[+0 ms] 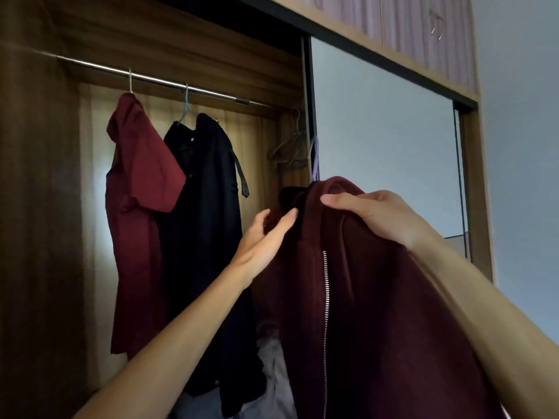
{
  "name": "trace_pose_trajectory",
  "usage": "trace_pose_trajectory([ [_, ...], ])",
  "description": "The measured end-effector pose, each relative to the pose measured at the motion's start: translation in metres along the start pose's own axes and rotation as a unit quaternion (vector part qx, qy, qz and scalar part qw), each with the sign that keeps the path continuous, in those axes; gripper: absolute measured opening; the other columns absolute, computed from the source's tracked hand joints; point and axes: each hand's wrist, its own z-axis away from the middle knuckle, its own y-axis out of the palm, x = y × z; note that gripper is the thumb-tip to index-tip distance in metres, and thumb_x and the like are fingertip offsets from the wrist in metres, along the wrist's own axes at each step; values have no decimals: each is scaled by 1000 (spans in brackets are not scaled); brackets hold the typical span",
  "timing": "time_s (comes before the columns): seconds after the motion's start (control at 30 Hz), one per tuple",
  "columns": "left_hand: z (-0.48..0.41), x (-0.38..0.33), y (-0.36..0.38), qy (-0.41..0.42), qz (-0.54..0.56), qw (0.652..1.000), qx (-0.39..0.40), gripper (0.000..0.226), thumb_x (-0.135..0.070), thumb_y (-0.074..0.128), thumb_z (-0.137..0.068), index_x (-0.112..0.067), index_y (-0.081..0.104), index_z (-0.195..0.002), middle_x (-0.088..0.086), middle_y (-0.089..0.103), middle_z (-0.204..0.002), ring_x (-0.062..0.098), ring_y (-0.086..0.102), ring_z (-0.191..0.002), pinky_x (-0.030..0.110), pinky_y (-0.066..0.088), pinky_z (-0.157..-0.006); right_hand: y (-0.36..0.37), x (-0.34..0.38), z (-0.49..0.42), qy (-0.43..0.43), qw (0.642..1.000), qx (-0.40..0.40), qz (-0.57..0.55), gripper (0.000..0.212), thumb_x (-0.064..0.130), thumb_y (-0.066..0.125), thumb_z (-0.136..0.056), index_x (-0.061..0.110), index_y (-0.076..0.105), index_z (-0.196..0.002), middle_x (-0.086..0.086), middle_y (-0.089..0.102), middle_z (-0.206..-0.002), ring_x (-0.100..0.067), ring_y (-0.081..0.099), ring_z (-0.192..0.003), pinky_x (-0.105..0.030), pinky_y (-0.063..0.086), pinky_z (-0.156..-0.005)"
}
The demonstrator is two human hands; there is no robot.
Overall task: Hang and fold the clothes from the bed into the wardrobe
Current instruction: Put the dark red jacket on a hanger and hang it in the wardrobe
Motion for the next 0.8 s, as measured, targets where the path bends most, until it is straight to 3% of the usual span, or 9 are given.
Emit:
trace_pose_trajectory([
  [0.17, -35, -2, 2, 32, 28, 999, -3, 121, -98, 47, -58, -41, 4, -156, -7, 28, -162, 18, 33, -146, 49, 27, -120, 17, 32, -65, -36, 998, -41, 12, 36, 45, 81, -72, 11, 72, -81, -1, 71, -80, -12, 65, -66, -24, 48, -58],
  [0.33, -90, -9, -3, 75, 34, 994, -79, 115, -89, 56, -64, -36, 12, -157, -5, 35, -158, 17, 40, -141, 42, 34, -117, 36, 55, -130, -89, 994, -54, 27, 32, 39, 79, -77, 15, 58, -79, 4, 57, -77, -6, 54, -64, -17, 41, -47],
  [0.43, -124, -13, -4, 78, 23, 991, -106, 93, -73, 49, -87, -23, 16, -159, -3, 39, -156, 19, 40, -141, 30, 31, -114, 54, 63, -166, -120, 992, -44, 11, 43, 36, 79, -77, 6, 61, -101, -1, 60, -90, -11, 56, -71, -17, 41, -48],
  [0.53, -161, -14, -4, 65, 6, 988, -141, 80, -65, 32, -98, -20, 10, -160, 3, 31, -161, 25, 32, -147, 37, 26, -117, 69, 67, -197, -137, 990, -26, -14, 56, 33, 79, -77, 3, 60, -121, 2, 57, -85, -9, 54, -68, -17, 38, -47],
  [0.67, -208, -9, -14, 70, -1, 978, -197, 85, -68, 28, -96, -19, 3, -160, 7, 22, -165, 27, 26, -150, 43, 22, -122, 82, 70, -236, -161, 986, 17, -39, 33, 25, 75, -83, 11, 54, -105, 4, 48, -72, -5, 46, -58, -7, 32, -30],
  [0.8, -254, -5, -34, 60, -35, 969, -235, 86, -66, 31, -97, -18, -3, -160, 8, 17, -166, 29, 23, -151, 43, 20, -122, 99, 75, -284, -169, 984, 26, -50, 39, 25, 77, -80, 5, 60, -109, 3, 48, -72, -7, 46, -60, -10, 37, -35],
])
